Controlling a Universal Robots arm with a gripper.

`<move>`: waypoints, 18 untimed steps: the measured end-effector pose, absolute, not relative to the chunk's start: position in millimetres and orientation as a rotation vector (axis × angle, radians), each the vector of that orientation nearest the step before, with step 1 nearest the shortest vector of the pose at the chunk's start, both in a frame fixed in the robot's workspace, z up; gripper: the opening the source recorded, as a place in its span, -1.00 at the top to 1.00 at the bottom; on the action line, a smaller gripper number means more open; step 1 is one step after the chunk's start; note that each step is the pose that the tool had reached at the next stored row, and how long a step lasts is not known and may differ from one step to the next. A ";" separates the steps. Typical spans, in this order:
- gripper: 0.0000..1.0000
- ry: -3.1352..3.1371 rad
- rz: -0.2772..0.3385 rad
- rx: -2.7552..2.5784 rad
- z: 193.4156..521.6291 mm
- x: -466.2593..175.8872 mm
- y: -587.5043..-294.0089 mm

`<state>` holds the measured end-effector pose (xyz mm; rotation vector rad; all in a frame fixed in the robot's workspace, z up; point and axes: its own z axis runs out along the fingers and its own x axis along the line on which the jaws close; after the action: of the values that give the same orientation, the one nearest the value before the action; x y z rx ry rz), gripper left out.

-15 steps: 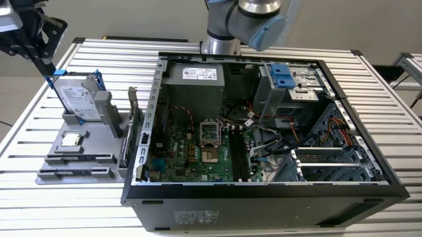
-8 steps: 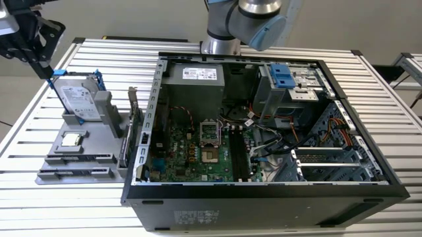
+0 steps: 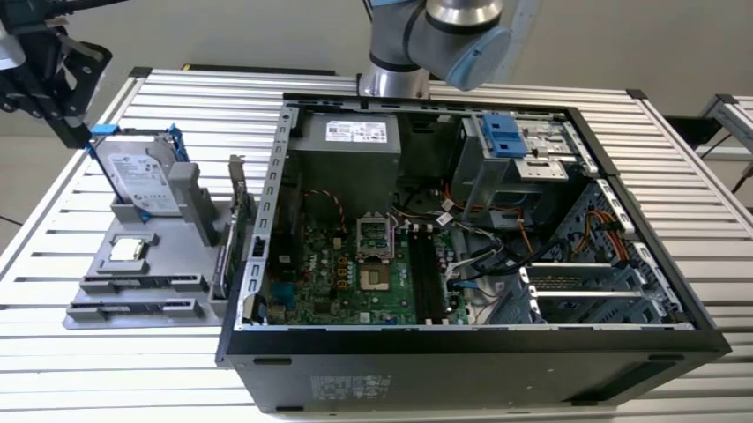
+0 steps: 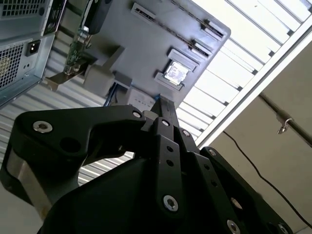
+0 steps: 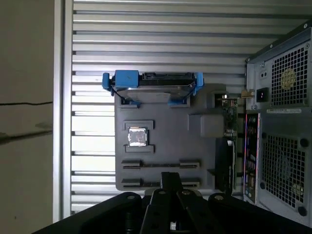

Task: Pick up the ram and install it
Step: 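Reach for the ram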

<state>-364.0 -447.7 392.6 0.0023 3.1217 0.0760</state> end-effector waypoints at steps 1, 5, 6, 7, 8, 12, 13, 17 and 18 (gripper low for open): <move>1.00 3.122 0.076 0.002 392.7 -364.0 -448.9; 1.00 3.122 0.076 0.000 392.6 -364.0 -454.0; 1.00 3.122 0.076 0.000 392.6 -364.1 -455.1; 1.00 3.122 0.076 -0.001 392.6 -364.0 -456.3; 1.00 3.122 0.076 -0.001 392.6 -364.0 -457.4; 1.00 3.122 0.076 -0.003 392.6 -364.0 -462.1; 1.00 3.122 0.076 -0.003 392.6 -364.1 -463.2; 1.00 3.122 0.076 -0.006 392.6 -364.0 -467.6; 1.00 3.122 0.076 -0.006 392.6 -364.0 -468.6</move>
<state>-364.0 -468.6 392.6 -0.0061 3.1218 0.0762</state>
